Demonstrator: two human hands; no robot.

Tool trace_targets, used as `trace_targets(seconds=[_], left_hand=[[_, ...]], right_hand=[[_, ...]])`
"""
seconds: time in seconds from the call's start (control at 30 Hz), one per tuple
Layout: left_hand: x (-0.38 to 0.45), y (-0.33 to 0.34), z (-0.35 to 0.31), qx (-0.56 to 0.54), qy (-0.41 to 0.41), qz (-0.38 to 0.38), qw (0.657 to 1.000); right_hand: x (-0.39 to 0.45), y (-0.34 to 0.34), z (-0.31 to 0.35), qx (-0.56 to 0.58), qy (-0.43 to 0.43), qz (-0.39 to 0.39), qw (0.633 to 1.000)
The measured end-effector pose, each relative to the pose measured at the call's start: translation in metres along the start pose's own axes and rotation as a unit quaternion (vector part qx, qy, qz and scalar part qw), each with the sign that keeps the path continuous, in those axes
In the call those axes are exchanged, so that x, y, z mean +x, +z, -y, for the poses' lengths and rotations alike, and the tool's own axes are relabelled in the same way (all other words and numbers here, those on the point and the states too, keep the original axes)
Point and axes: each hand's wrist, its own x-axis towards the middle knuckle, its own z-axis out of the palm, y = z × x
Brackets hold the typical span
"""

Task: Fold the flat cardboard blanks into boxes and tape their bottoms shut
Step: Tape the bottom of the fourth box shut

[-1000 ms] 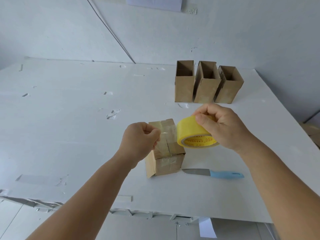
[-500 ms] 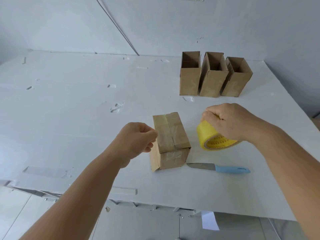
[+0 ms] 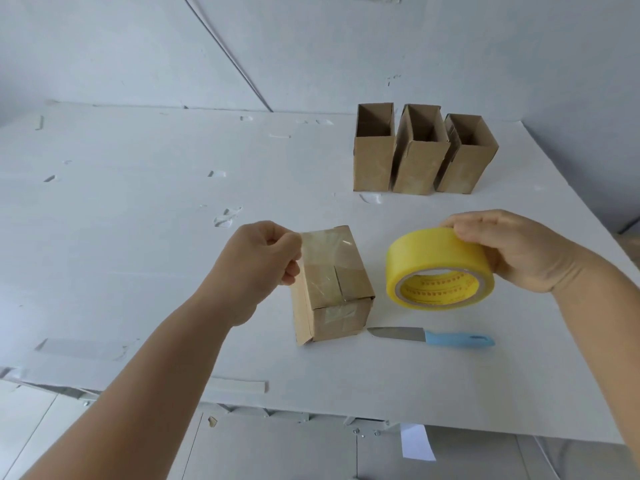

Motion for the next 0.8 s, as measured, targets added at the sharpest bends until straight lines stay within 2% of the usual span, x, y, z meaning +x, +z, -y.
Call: trace_targets(seconds=[0.1,0.17,0.23,0.37,0.5,0.8], left_hand=[[0.0,0.001,0.006,0.012,-0.006,0.008,1.0],[0.001,0.001,0.012,0.044,-0.005,-0.003,0.999],[0.001,0.0,0.021,0.073,-0.014,-0.012,0.997],[-0.001,0.0,0.038,0.101,-0.038,-0.018,0.994],[0.001,0.001,0.047,0.106,-0.052,-0.026,0.993],[0.006,0.0,0.054,0.115,-0.058,-0.014,0.992]], right_hand=[[0.002,0.003,-0.002,-0.018,-0.003,-0.042,0.999],[0.009,0.008,0.002,-0.146,-0.015,-0.095,0.985],[0.016,0.015,0.005,-0.288,-0.004,-0.106,0.952],[0.025,0.028,0.01,-0.402,0.053,-0.116,0.907],[0.037,0.033,0.008,-0.441,0.075,-0.099,0.889],[0.045,0.031,0.006,-0.454,0.096,-0.069,0.883]])
